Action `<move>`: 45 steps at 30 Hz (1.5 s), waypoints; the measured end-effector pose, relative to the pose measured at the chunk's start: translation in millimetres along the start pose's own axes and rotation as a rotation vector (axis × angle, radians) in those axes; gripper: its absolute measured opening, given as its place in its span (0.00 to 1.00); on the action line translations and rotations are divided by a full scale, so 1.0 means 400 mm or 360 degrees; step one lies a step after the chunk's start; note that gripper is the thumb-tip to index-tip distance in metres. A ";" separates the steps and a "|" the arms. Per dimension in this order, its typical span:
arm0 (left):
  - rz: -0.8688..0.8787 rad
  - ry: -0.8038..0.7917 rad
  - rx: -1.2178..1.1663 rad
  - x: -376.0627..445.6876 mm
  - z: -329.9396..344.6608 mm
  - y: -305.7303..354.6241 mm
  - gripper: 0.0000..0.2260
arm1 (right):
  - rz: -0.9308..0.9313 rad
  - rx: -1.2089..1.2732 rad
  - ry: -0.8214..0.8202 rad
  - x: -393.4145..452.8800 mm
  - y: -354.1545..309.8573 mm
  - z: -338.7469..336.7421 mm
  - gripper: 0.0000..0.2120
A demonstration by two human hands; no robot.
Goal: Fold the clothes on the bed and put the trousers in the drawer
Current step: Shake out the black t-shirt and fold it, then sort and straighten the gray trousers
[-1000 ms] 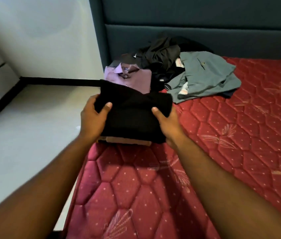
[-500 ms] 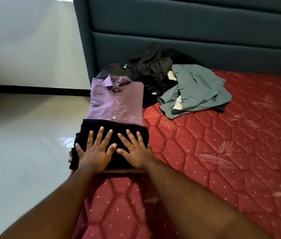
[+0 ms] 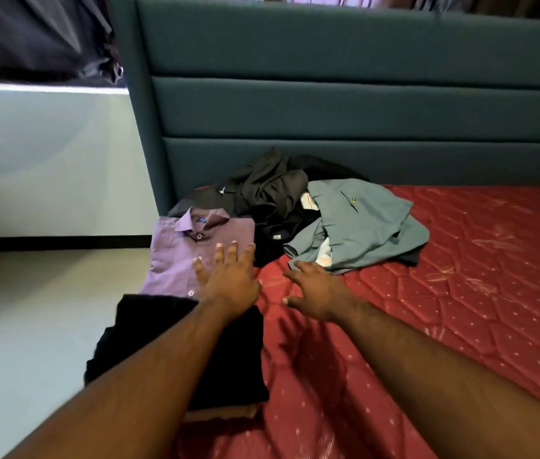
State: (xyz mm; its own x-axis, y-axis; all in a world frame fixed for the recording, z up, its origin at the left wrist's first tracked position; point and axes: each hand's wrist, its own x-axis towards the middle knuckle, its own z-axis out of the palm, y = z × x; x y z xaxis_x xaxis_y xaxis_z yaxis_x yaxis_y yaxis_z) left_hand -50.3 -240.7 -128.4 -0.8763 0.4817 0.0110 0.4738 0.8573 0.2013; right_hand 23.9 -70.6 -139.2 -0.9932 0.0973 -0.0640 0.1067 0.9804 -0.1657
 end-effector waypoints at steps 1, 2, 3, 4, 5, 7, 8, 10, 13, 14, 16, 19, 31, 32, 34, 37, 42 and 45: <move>0.0013 0.0030 -0.0048 0.056 0.022 0.016 0.33 | 0.0003 0.0005 0.0054 0.037 0.037 0.012 0.29; 0.0034 0.0045 -0.0076 0.098 0.042 0.029 0.33 | -0.0006 0.0010 0.0092 0.066 0.066 0.027 0.28; 0.0076 0.0058 -0.0109 0.142 0.063 0.042 0.33 | -0.0032 0.0008 0.0115 0.098 0.090 0.042 0.26; 0.0125 0.0067 -0.0166 0.195 0.089 0.055 0.33 | -0.0050 -0.0007 0.0122 0.140 0.119 0.062 0.24; 0.0159 0.0079 -0.0269 0.241 0.110 0.068 0.33 | -0.0063 -0.0023 0.0127 0.175 0.141 0.080 0.23; 0.0164 0.0089 -0.0553 0.355 0.151 0.086 0.32 | -0.0075 -0.0038 0.0121 0.256 0.183 0.116 0.23; 0.0149 0.0093 -0.0676 0.418 0.171 0.089 0.32 | -0.0086 -0.0047 0.0110 0.298 0.200 0.132 0.24; 0.0115 0.0141 -0.0827 0.516 0.200 0.084 0.32 | -0.0100 -0.0082 0.0105 0.355 0.225 0.155 0.26; 0.0086 0.0187 -0.1004 0.661 0.223 0.073 0.42 | 0.0031 -0.0113 -0.0060 0.429 0.283 0.205 0.30; 0.0035 0.0122 -0.1035 0.698 0.222 0.067 0.46 | 0.0088 -0.0138 -0.0169 0.438 0.303 0.223 0.30; -0.0065 -0.0127 -0.0951 0.762 0.244 0.050 0.49 | 0.0163 -0.0123 -0.0290 0.445 0.332 0.257 0.29; -0.0057 -0.0324 -0.0409 0.770 0.345 0.060 0.44 | 0.0218 -0.0117 -0.0214 0.440 0.339 0.269 0.26; -0.0172 -0.0084 -0.1136 0.487 0.460 0.312 0.12 | 0.0772 -0.0349 -0.0141 0.031 0.537 0.182 0.18; -0.0136 -0.0139 -0.1170 0.456 0.460 0.350 0.10 | 0.0813 -0.0333 -0.0169 -0.027 0.562 0.177 0.20; -0.0014 -0.0260 -0.1329 0.363 0.450 0.463 0.09 | 0.0864 -0.0196 -0.0253 -0.161 0.598 0.166 0.28; 0.0041 -0.0655 -0.1909 0.171 0.417 0.660 0.11 | 0.1020 0.0268 -0.0040 -0.343 0.595 0.153 0.28; 0.0218 -0.1368 -0.2514 -0.154 0.276 0.950 0.18 | 0.1353 0.1125 0.1015 -0.590 0.564 0.119 0.29; 0.0381 -0.1454 -0.2454 -0.300 0.199 0.983 0.15 | 0.1398 0.1423 0.1465 -0.729 0.489 0.070 0.19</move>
State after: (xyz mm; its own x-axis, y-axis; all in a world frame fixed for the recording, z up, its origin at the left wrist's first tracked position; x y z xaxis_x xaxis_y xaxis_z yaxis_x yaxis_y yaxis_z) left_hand 248.1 53.1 -128.5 -0.2372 0.9498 -0.2042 -0.3951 0.0977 0.9134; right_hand 335.5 88.0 -180.3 -0.2554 0.9620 0.0970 0.3091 0.1763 -0.9345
